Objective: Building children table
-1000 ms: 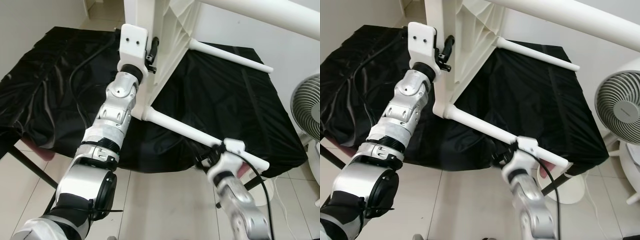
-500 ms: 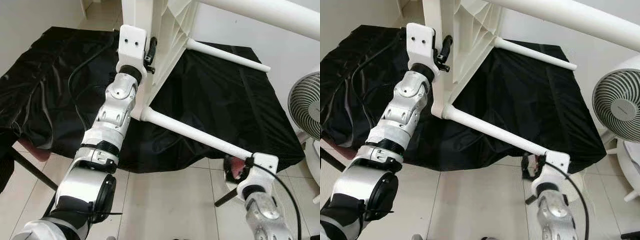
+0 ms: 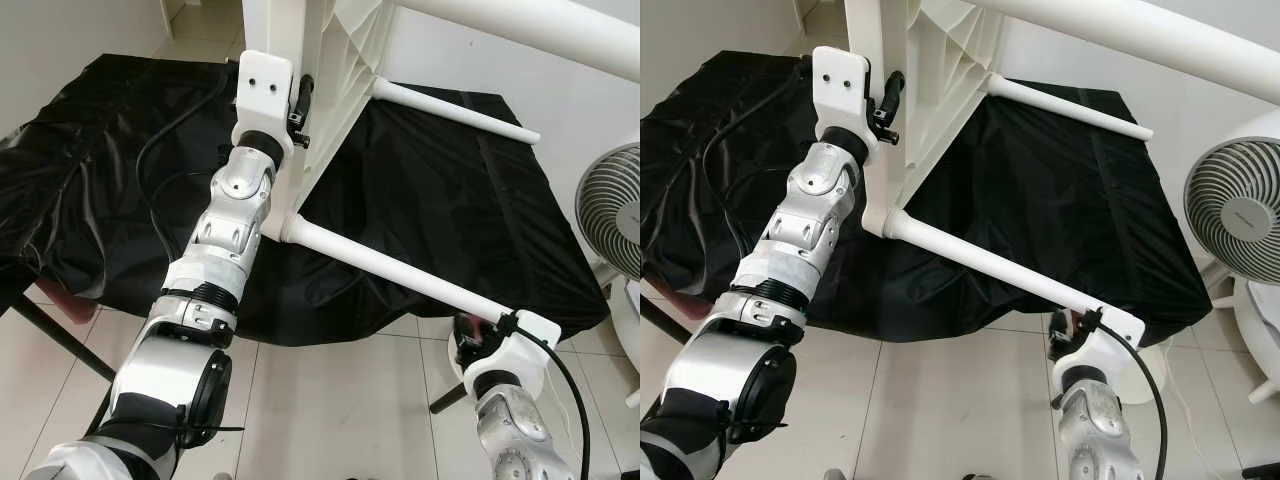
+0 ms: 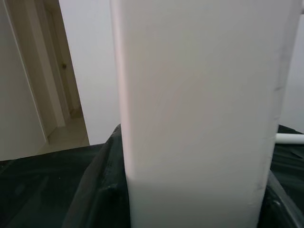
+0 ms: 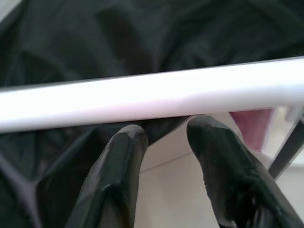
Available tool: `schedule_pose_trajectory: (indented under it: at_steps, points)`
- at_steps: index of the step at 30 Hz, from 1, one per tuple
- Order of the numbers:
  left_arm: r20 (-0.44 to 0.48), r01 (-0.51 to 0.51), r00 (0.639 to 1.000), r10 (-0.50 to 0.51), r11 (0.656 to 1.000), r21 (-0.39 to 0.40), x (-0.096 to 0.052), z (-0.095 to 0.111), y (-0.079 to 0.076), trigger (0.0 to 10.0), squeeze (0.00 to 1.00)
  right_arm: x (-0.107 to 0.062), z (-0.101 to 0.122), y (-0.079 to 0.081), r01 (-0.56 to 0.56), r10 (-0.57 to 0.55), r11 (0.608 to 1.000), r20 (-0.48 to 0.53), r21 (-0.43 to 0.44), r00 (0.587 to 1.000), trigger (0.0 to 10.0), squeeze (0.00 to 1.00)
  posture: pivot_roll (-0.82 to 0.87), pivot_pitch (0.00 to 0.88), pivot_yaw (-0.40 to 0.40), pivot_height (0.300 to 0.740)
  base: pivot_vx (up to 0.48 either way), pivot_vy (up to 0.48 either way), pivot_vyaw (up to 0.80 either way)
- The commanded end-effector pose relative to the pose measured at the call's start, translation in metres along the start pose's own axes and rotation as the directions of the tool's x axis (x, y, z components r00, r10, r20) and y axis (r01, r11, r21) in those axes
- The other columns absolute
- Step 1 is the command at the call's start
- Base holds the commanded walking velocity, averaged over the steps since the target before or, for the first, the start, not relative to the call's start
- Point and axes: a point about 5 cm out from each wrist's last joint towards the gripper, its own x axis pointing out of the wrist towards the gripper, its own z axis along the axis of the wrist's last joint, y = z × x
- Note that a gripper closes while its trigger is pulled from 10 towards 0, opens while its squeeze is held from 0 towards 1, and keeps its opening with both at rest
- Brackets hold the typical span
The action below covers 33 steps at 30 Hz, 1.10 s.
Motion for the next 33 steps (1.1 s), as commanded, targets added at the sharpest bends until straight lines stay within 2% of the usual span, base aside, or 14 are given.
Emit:
schedule_pose_trajectory:
  at_steps: [1, 4, 5, 7, 9, 10, 11, 12, 13, 14, 17, 24, 27, 33]
  points:
    - [-0.014, 0.024, 1.0, -0.024, 0.999, 0.046, -0.003, -0.003, -0.004, 0.0, 0.0, -0.003, -0.006, -0.009, 0.073, -0.068, 0.992, -0.051, 0.107, 0.996, 10.0, 0.0, -0.15, 0.112, 0.005, 0.74, 0.0, 0.0, 0.0]
    - [-0.014, 0.024, 1.0, -0.023, 0.999, 0.047, -0.003, -0.003, -0.003, 0.0, 0.0, 0.0, -0.014, -0.023, 0.194, -0.169, 0.953, -0.123, 0.235, 0.978, 10.0, 0.0, -0.15, 0.116, 0.009, 0.74, 0.0, 0.0, 0.0]
    - [-0.014, 0.024, 1.0, -0.023, 0.999, 0.048, -0.003, -0.002, -0.003, 0.0, 0.0, 0.001, -0.013, -0.022, 0.199, -0.171, 0.935, -0.12, 0.294, 0.978, 10.0, 0.0, -0.15, 0.118, 0.011, 0.74, 0.0, 0.0, 0.0]
    - [-0.014, 0.024, 1.0, -0.024, 0.999, 0.048, -0.003, -0.002, -0.003, 0.0, 0.0, 0.002, -0.013, -0.02, 0.2, -0.17, 0.921, -0.117, 0.334, 0.979, 10.0, 0.0, -0.15, 0.118, 0.011, 0.74, 0.0, 0.0, 0.0]
    - [-0.013, 0.024, 1.0, -0.023, 0.999, 0.048, -0.003, -0.002, -0.002, 0.0, 0.0, 0.007, -0.012, -0.02, 0.217, -0.186, 0.878, -0.114, 0.426, 0.976, 10.0, 0.0, -0.14, 0.118, 0.012, 0.74, 0.0, 0.0, 0.0]
    - [-0.013, 0.024, 1.0, -0.023, 0.999, 0.048, -0.003, -0.002, -0.002, 0.0, 0.0, 0.007, -0.012, -0.02, 0.217, -0.186, 0.878, -0.114, 0.426, 0.976, 10.0, 0.0, -0.14, 0.118, 0.012, 0.74, 0.0, 0.0, 0.0]
    - [-0.013, 0.023, 1.0, -0.023, 0.999, 0.048, -0.003, -0.002, -0.002, 0.0, 0.0, 0.01, -0.011, -0.02, 0.21, -0.18, 0.864, -0.108, 0.457, 0.978, 10.0, 0.0, -0.14, 0.118, 0.012, 0.74, 0.0, 0.0, 0.0]
    - [-0.014, 0.024, 1.0, -0.023, 0.999, 0.049, -0.003, -0.002, -0.002, 0.0, 0.0, 0.015, -0.003, -0.015, 0.126, -0.113, 0.83, -0.058, 0.543, 0.992, 10.0, 0.0, -0.14, 0.118, 0.012, 0.74, 0.0, 0.0, 0.0]
    - [-0.014, 0.024, 1.0, -0.023, 0.999, 0.049, -0.003, -0.002, -0.002, 0.0, 0.0, 0.015, -0.003, -0.015, 0.126, -0.113, 0.83, -0.058, 0.543, 0.992, 10.0, 0.0, -0.14, 0.118, 0.012, 0.74, 0.0, 0.0, 0.0]
    - [-0.015, 0.024, 1.0, -0.023, 0.998, 0.05, -0.003, -0.002, -0.002, 0.0, 0.0, 0.018, 0.0, -0.015, 0.1, -0.093, 0.809, -0.043, 0.579, 0.995, 10.0, 0.0, -0.14, 0.119, 0.017, 0.74, 0.0, 0.0, 0.0]
    - [-0.016, 0.024, 1.0, -0.024, 0.998, 0.052, -0.003, -0.001, -0.002, 0.0, 0.0, 0.022, 0.003, -0.015, 0.094, -0.078, 0.792, -0.052, 0.603, 0.996, 10.0, 0.0, -0.14, 0.119, 0.017, 0.74, 0.0, 0.0, 0.0]
    - [-0.009, 0.018, 1.0, -0.018, 0.998, 0.054, -0.004, 0.0, 0.001, 0.0, 0.0, 0.042, 0.016, -0.004, 0.06, -0.039, 0.819, -0.049, 0.571, 0.998, 10.0, 0.0, -0.14, 0.117, 0.018, 0.74, 0.0, 0.0, 0.0]
    - [0.013, 0.032, 0.999, -0.033, 0.997, 0.07, -0.011, 0.003, 0.006, 0.0, 0.0, 0.057, 0.022, 0.012, 0.007, 0.028, 0.85, -0.06, 0.527, 0.998, 10.0, 0.0, -0.14, 0.112, 0.018, 0.74, 0.0, 0.0, 0.0]
    - [0.015, 0.044, 0.999, -0.046, 0.992, 0.118, -0.026, 0.003, 0.016, 0.0, 0.0, 0.067, 0.023, 0.03, -0.051, 0.112, 0.844, -0.082, 0.533, 0.99, 10.0, 0.0, -0.13, 0.111, 0.013, 0.74, 0.0, 0.0, 0.0]
